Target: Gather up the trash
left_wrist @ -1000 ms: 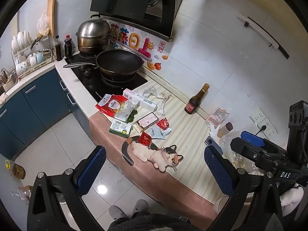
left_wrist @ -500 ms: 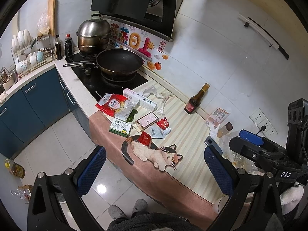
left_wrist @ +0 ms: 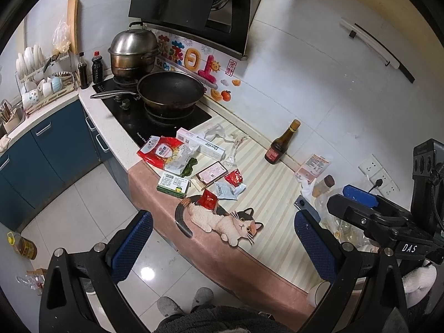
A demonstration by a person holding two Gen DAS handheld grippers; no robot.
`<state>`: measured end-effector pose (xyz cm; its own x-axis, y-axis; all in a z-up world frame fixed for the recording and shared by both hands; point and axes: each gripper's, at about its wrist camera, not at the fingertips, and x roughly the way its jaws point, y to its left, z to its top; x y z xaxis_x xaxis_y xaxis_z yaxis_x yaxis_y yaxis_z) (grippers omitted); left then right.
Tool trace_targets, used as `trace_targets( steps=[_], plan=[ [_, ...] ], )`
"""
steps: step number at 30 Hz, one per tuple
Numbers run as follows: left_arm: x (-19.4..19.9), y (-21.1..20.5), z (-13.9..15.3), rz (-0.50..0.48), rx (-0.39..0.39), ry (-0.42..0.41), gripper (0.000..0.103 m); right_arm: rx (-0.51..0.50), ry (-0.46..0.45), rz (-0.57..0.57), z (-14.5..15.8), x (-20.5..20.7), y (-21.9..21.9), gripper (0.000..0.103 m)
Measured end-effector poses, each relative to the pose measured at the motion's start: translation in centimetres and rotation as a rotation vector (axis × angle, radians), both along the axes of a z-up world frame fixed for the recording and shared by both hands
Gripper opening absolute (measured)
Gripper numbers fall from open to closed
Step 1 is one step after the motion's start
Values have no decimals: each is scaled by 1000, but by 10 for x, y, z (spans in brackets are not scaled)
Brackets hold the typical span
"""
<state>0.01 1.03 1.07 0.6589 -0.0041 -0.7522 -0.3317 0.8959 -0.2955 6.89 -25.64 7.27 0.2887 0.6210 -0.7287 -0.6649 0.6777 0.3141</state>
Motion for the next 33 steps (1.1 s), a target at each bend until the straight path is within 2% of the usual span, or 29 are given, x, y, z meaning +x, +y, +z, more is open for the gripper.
trace_targets(
  steps=[33],
  plan=[
    [5, -18, 8, -5, 0, -8, 103, 5, 0, 13, 3, -2, 3, 103]
  ],
)
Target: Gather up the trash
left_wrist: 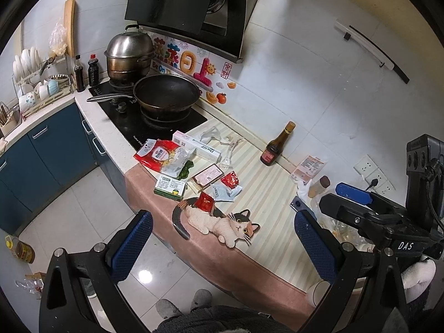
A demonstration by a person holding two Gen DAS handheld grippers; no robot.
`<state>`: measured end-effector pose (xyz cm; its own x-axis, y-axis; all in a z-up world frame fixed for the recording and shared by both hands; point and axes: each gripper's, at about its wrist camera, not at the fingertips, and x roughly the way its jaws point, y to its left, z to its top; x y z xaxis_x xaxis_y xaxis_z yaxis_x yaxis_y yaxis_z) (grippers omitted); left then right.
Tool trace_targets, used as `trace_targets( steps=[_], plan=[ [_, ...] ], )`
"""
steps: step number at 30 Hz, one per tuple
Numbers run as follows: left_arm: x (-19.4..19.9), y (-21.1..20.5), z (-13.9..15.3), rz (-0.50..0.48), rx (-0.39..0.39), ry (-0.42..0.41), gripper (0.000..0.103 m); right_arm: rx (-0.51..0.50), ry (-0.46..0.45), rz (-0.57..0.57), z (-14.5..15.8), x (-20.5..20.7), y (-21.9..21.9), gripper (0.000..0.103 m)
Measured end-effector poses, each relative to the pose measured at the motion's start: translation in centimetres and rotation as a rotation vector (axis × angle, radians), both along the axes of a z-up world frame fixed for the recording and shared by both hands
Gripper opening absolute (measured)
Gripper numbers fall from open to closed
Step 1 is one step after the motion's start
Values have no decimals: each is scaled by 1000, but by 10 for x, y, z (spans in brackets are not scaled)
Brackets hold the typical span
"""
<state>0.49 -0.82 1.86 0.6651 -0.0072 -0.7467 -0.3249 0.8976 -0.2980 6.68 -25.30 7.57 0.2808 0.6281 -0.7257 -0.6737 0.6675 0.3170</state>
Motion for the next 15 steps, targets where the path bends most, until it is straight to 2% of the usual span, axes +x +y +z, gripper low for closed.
trace_targets(
  steps=[15],
  plan=[
    [6, 0, 7, -10, -17, -2, 103, -6, -4, 12, 2, -5, 5, 103]
  ],
)
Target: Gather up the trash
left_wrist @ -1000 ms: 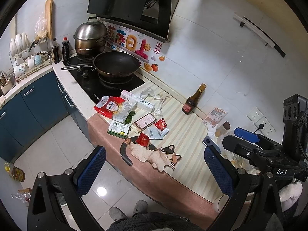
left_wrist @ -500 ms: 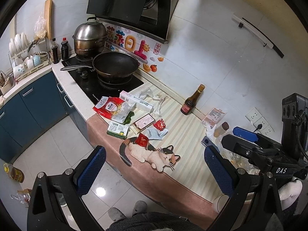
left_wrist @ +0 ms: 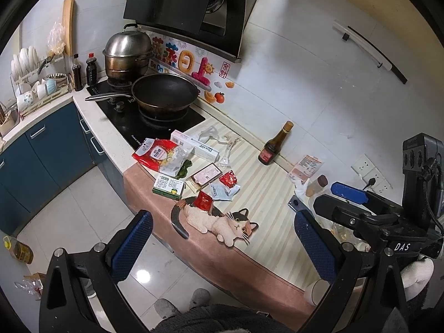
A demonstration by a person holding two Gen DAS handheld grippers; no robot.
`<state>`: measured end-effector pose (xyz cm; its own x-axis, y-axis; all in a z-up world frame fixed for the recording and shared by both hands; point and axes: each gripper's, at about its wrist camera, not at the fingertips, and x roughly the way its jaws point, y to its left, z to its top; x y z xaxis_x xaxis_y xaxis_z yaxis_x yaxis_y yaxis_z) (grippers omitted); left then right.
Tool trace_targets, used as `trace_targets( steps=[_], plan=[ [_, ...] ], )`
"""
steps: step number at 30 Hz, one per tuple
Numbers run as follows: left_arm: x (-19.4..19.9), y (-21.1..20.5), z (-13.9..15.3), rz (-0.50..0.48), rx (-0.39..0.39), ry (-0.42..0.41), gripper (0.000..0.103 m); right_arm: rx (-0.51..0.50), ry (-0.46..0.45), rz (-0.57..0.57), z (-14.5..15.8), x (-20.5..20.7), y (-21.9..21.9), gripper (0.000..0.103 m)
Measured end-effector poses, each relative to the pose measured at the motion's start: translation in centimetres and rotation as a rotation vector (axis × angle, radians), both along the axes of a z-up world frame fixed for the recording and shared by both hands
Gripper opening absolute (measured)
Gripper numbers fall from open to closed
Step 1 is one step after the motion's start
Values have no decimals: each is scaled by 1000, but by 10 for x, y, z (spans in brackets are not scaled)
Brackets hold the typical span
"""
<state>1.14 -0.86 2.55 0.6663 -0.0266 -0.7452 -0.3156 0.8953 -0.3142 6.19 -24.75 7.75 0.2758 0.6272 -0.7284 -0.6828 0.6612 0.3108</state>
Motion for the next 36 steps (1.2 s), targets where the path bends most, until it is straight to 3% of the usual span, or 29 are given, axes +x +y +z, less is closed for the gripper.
trace_targets(
  steps=[5, 10, 12, 14, 18, 23, 27, 28, 29, 32, 36],
  plan=[
    [0, 6, -5, 11, 11, 5, 103, -7, -1, -18, -4, -9, 10, 103],
    [17, 31, -32, 144, 229, 80, 103, -38, -10, -144, -21, -1, 18, 103],
    [29, 50, -55, 194, 291, 124, 103, -63, -5, -211, -35, 9, 22, 103],
    [38, 72, -81, 225, 303, 162, 103, -84, 12, -278, -56, 25, 25, 103],
    [69, 110, -143, 288, 350, 285, 103, -145, 60, -413, -116, 65, 31, 103],
    [115, 144, -234, 265, 188, 479, 103, -233, 194, -471, -199, 128, 47, 103],
    [157, 164, -302, 295, -92, 604, 103, -291, 274, -483, -257, 183, 61, 103],
    [171, 172, -324, 322, -217, 626, 103, -305, 291, -491, -270, 199, 63, 103],
    [177, 174, -334, 347, -285, 639, 103, -315, 302, -498, -279, 209, 65, 103],
    [206, 183, -370, 415, -461, 673, 102, -354, 325, -528, -310, 245, 70, 103],
    [231, 189, -409, 500, -619, 724, 95, -392, 367, -560, -341, 277, 73, 102]
  ],
)
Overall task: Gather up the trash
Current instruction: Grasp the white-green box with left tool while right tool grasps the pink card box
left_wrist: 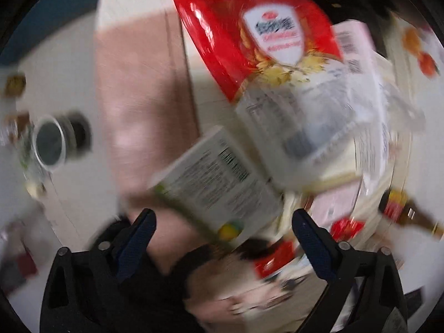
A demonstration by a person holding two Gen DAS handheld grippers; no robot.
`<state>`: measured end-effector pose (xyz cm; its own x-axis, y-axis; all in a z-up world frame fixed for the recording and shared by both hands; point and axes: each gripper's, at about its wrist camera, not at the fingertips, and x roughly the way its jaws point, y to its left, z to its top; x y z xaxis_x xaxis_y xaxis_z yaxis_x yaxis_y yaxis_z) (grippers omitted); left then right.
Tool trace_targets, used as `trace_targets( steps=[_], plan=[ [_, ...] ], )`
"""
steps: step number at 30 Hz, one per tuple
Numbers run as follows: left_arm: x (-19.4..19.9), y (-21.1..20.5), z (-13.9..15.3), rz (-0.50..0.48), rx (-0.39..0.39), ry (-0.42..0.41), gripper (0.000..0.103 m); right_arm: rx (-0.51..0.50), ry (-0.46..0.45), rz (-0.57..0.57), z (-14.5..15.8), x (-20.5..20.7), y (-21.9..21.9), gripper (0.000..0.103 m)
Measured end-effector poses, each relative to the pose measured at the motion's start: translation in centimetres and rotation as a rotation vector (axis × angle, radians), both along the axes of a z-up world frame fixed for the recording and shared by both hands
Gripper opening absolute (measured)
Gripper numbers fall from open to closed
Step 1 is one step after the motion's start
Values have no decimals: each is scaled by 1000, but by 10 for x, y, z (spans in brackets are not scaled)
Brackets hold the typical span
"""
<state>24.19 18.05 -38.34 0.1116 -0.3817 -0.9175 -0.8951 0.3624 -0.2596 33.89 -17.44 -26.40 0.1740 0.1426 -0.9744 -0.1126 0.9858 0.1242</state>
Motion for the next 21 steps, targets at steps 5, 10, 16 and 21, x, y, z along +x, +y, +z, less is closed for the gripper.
trace_targets(
  steps=[5, 10, 16, 21],
  plan=[
    [10, -3, -13, 59, -8, 61, 95, -21, 33, -18, -26, 25, 4, 101],
    [23, -33, 8, -231, 179, 87, 75, -21, 58, 14, -47, 37, 14, 89],
    [29, -79, 27, -673, 437, 113, 77, -62, 32, 131, -61, 35, 35, 40],
    [26, -94, 45, -680, 464, 123, 76, -46, -29, 148, -51, 31, 31, 14]
  ],
)
